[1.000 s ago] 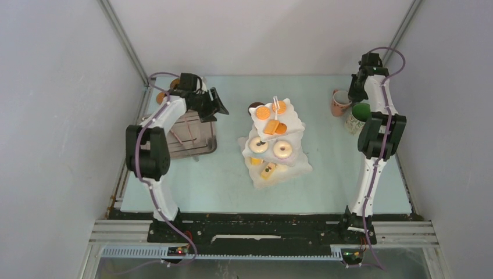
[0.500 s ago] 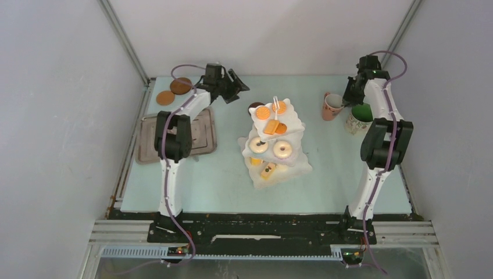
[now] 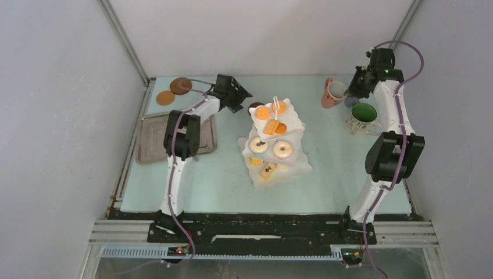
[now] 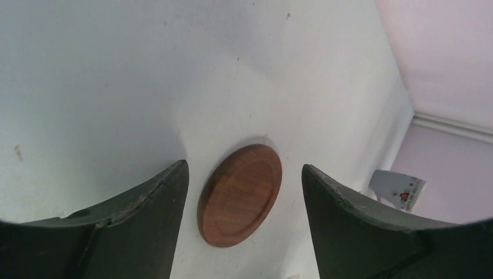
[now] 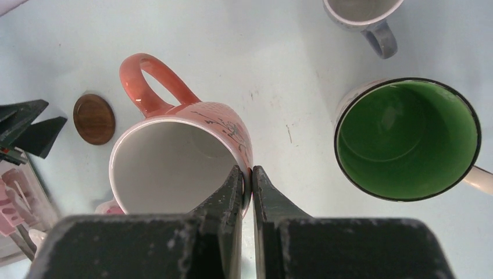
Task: Serve the afternoon tea
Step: Pick up the cup at the center of the board, then place the cup on the coaster.
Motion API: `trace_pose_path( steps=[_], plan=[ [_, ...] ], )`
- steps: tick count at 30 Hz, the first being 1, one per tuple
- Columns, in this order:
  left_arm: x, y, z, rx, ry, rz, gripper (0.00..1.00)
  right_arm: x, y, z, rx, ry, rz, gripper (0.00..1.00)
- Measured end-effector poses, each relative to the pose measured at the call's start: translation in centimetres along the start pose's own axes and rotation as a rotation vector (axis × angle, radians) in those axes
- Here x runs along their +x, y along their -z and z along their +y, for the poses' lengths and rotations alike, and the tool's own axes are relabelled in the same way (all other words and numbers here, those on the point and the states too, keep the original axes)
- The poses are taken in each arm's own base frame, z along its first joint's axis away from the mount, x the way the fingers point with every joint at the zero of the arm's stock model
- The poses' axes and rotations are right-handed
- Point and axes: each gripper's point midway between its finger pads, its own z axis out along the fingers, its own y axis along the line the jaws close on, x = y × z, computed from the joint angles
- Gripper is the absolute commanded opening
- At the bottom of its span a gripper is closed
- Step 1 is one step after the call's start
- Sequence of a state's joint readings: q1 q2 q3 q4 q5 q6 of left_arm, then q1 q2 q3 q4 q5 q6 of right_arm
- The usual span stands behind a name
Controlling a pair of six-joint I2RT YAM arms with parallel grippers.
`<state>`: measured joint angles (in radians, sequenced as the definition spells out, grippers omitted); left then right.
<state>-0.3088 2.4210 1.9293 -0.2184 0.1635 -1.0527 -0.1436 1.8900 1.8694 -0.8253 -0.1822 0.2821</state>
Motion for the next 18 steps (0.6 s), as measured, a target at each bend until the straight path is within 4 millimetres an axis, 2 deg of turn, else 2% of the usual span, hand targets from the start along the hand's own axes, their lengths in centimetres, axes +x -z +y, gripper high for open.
trace_pose_path(
  steps=[6,10,15,18],
  plan=[
    [0.1,-1.5,-0.8,0.052,0.095,-0.005,0.75,0.9,-0.3,0.2,-0.02,-0.008,0.029,0.0],
    [1.2,-2.2,-1.9,0.102,0.156,0.025,0.75,0.8,-0.3,0.5,-0.038,-0.011,0.026,0.0],
    [3.7,-2.4,-3.6,0.148,0.215,0.098,0.75,0.8,-0.4,0.9,-0.057,-0.015,0.023,0.0],
    [6.2,-2.3,-4.6,0.18,0.244,0.156,0.75,1.2,-0.7,1.1,-0.067,-0.018,0.029,0.0]
  ],
)
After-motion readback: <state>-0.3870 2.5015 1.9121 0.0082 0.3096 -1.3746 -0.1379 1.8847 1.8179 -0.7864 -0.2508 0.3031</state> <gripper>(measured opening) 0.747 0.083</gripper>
